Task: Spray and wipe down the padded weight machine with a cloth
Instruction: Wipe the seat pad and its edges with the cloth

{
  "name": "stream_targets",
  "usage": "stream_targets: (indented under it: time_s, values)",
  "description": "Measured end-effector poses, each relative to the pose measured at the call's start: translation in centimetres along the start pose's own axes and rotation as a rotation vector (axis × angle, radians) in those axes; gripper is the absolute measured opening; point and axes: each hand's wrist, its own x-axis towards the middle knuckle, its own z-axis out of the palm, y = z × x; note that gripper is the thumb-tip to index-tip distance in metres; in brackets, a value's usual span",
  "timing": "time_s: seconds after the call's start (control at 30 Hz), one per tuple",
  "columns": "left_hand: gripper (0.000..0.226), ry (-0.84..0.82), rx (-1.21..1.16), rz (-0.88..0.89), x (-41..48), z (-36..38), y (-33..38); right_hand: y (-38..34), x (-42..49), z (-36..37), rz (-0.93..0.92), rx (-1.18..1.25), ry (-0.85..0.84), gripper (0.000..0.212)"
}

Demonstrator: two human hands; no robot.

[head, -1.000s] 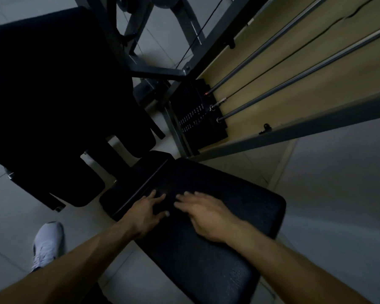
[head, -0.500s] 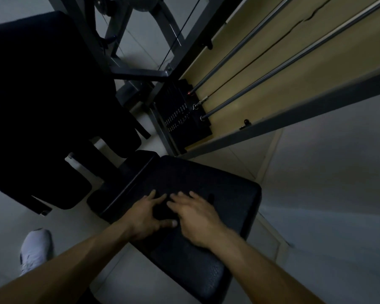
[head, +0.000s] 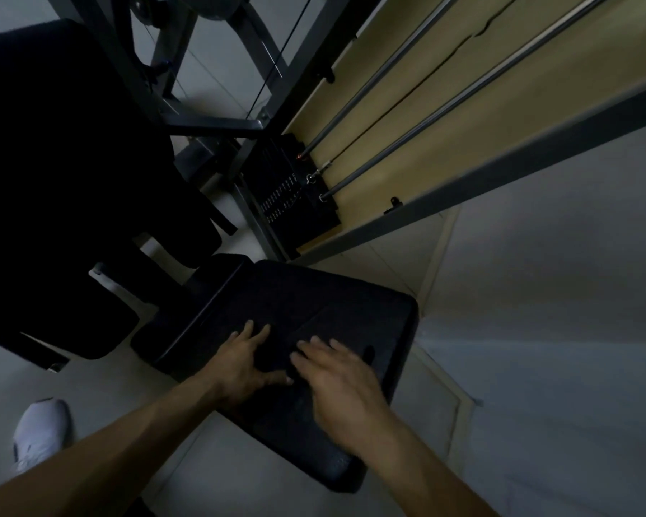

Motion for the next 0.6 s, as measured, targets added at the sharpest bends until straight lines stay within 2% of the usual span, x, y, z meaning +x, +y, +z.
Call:
stream_targets:
  time_s: [0.07,0.1,0.2,0.3,0.37,0.5,0.53,0.6]
  values:
    - [0.15,-0.001,-0.004,0.004,0.0,0.2,0.1,2.5,-1.2,-1.5,0.015,-0.005,0.026,0.068]
    - [0.147,0.002,-0.007,0.007,0.0,0.2,0.1,4.3,-1.3,-2.3,0.094,-0.022,0.076,0.067]
    - [0.16,0.005,-0.028,0.013,0.0,0.1,-0.4,8.9,-0.2,-4.3,0.405,-0.014,0.239,0.054]
    - [0.148,0.021,-0.047,0.015,-0.1,0.3,-0.4,7.4,0.9,-3.7,0.547,-0.004,0.299,0.051]
    - [0.136,0.046,-0.076,0.015,-0.3,0.5,-0.3,3.8,0.1,-2.2,0.455,-0.073,0.249,0.059]
    - [0.109,0.111,-0.082,0.036,-0.9,0.6,-1.1,-2.1,-3.8,-0.5,0.085,-0.042,0.068,0.063]
    - [0.102,0.113,-0.079,0.042,-1.0,0.6,-1.4,-1.9,-4.4,-0.7,0.034,-0.037,0.06,0.063]
    - [0.097,0.107,-0.087,0.056,-1.2,0.7,-1.6,0.8,-4.0,-1.7,0.079,-0.075,0.097,0.068]
